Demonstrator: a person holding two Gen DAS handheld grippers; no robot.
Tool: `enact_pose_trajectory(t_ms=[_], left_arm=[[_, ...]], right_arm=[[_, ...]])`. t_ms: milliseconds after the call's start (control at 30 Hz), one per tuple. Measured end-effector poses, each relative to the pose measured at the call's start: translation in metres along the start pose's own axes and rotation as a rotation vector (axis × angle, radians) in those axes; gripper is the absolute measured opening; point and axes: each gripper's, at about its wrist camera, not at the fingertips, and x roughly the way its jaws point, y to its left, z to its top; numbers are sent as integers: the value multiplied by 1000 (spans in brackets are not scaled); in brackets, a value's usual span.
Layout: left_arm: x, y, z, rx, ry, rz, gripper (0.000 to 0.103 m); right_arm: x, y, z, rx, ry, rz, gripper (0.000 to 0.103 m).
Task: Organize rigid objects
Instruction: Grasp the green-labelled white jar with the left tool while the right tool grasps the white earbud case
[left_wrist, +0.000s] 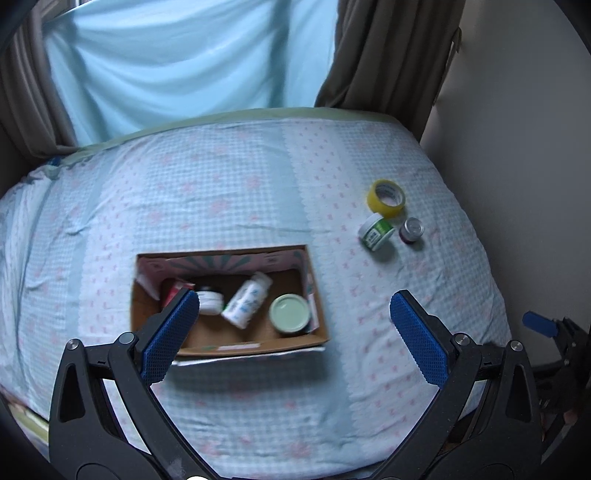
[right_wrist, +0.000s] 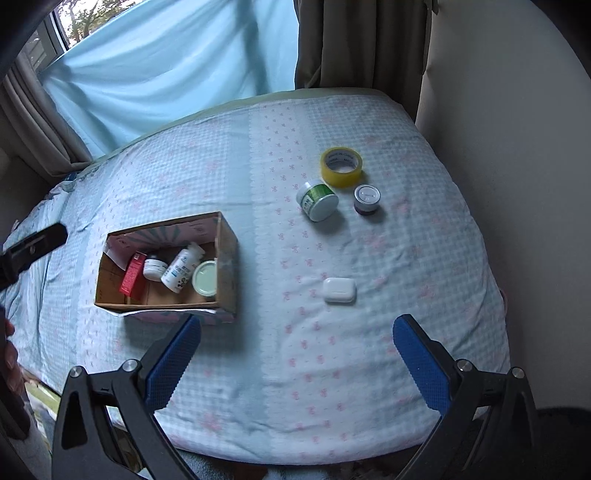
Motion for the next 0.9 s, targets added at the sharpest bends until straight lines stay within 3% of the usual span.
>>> enact_pose_trajectory(t_ms=[167, 400, 600, 900], left_arm=[[33, -59, 24, 78, 45, -5, 103], [121, -109, 52, 207, 185, -48, 103], [212, -144, 69, 394, 316, -68, 103], [334, -190, 66, 669, 453, -61, 103]], right_arm=[[22, -37, -2, -38, 66, 12, 103], [66, -70, 2, 42, 107, 47, 103], [111, -77, 7, 108, 109, 5, 103], [201, -64, 4, 157, 242, -86, 102]])
